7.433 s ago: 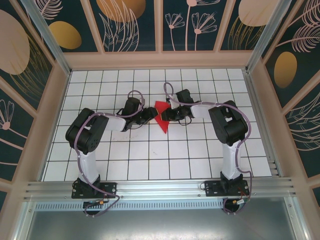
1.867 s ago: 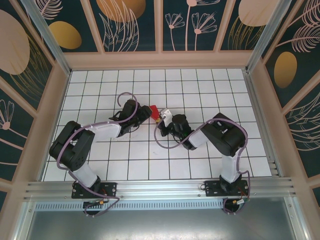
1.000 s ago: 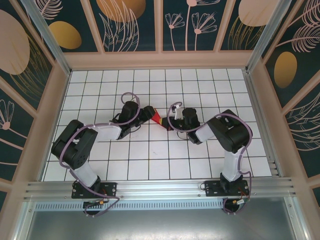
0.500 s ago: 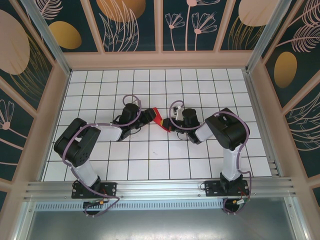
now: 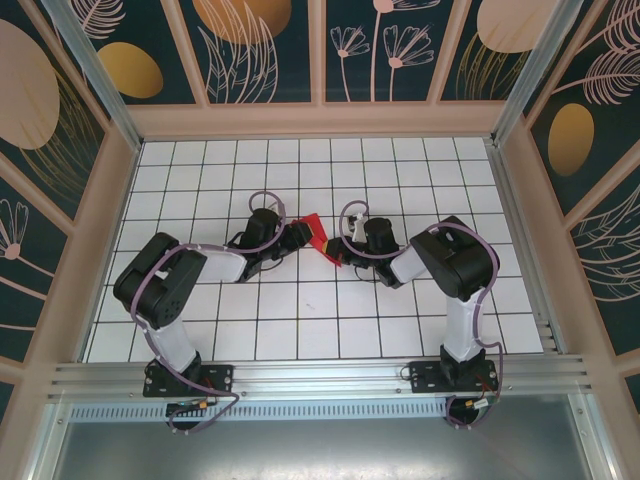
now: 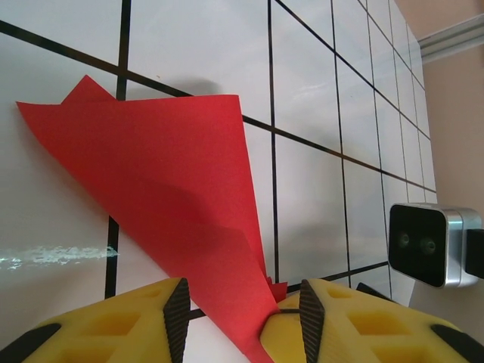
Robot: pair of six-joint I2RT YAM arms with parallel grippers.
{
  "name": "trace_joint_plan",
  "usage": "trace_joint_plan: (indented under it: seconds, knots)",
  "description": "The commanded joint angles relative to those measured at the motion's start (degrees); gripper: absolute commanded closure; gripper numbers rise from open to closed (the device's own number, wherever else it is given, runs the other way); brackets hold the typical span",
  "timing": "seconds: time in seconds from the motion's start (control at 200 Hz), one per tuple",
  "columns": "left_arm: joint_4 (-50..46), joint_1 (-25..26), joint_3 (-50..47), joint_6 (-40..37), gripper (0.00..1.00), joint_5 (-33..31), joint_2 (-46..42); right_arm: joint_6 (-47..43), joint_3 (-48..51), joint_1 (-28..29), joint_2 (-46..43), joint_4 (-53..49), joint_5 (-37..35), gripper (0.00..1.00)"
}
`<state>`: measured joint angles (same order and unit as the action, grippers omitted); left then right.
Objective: Fold a paper plane with a square sheet of paper (pick it up from the middle)
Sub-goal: Fold the wing for the fifth time at the center of the table.
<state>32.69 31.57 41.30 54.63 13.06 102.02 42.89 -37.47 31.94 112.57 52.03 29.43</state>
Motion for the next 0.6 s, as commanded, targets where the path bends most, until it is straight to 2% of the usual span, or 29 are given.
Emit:
trace_joint_plan:
  seconds: [0.0, 0.2, 0.59]
  knots:
    - [-1.6, 0.3, 2.4, -1.8, 0.57, 0.4, 1.6, -3.8, -0.6, -0.3, -0.6, -2.6, -1.0, 1.00]
    - [-5.2, 0.4, 5.4, -2.5, 0.58, -0.7, 3.7, -7.6, -1.6, -0.3, -0.9, -4.3, 0.8, 0.97]
    - [-7.4, 0.7, 8.0, -2.7, 0.60, 0.2, 4.7, -14.5, -4.8, -0.3, -2.1, -9.8, 3.1, 0.79]
